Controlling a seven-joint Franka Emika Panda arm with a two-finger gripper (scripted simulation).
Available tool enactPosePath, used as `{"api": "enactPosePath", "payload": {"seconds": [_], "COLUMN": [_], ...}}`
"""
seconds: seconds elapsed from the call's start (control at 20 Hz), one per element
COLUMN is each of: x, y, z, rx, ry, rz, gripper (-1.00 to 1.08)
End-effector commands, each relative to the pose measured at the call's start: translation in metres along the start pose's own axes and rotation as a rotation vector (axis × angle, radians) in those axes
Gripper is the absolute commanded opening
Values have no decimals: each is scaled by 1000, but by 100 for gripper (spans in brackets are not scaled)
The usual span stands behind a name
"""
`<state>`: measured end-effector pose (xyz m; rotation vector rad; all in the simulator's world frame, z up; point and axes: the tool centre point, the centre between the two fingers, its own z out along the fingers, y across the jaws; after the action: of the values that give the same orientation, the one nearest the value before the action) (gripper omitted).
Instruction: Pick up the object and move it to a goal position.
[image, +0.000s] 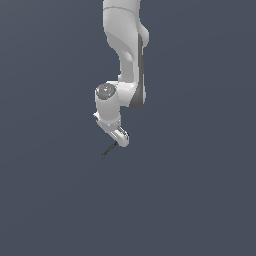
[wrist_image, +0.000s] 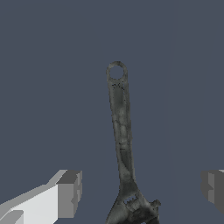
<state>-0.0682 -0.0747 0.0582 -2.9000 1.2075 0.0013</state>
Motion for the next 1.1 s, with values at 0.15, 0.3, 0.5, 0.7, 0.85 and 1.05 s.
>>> {"api": "enactPosePath", "payload": {"seconds": [0.15,0.3,0.5,0.7,0.85,1.05], "x": [0,0,-1,-1,0,0], "y": [0,0,1,1,1,1], "z": [3,11,29,44,50,51], "rx": [0,0,0,0,0,0], "ry": [0,0,0,1,1,1], "rz": [0,1,4,6,6,6], "gripper": [100,100,100,100,100,-100]}}
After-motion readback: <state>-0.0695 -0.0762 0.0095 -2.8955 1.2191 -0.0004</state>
